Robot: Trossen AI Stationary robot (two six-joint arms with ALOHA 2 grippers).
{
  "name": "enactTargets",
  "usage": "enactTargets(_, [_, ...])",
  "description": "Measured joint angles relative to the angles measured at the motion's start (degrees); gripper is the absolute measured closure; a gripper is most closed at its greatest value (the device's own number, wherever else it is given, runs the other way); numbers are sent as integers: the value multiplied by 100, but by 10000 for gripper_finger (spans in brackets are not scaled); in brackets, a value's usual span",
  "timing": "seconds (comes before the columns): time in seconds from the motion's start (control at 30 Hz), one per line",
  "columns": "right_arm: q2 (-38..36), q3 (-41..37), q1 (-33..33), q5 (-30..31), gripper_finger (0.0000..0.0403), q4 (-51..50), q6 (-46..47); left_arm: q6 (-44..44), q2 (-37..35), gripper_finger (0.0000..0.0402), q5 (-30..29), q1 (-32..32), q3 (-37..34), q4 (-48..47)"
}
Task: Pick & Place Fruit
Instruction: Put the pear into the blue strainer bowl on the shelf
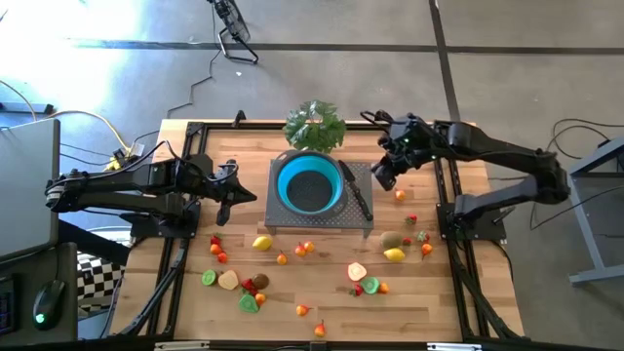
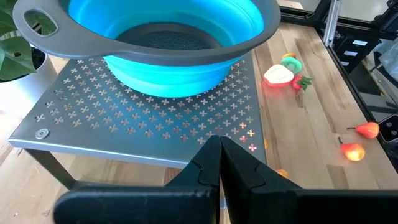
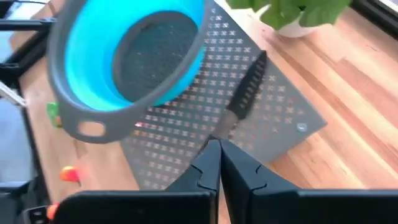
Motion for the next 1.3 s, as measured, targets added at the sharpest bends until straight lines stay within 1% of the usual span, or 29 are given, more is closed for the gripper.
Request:
enactTargets(0.1, [-226, -311, 0, 34, 400, 116, -39, 0, 0, 402, 2, 0, 0, 0])
enactTargets(0.23, [-626, -813, 0, -4, 400, 554, -44, 0, 0, 402, 2, -2, 0, 0])
enactTargets(0.53, [-1510, -1821, 1, 41, 400, 1909, -100, 0, 1, 402, 8, -1, 0, -1])
enactTargets(0.77, [-2101, -2447, 0, 231, 399, 2412, -345, 0, 0, 402, 31, -1, 0, -2])
enactTargets(0.93, [-2522, -3020, 2, 344, 399, 2744, -351, 0, 0, 402, 28, -1, 0, 0])
enactTargets(1.03, [-2665, -3239, 2, 729, 399, 2799, -356, 0, 2, 402, 26, -1, 0, 2])
enactTargets(1.2, [-2682, -3387, 2, 1643, 399, 2796, -346, 0, 2, 402, 22, -2, 0, 2])
enactTargets(1.3, [-2651, -3389, 0, 1780, 399, 2811, -353, -6, 1, 402, 22, -2, 0, 2])
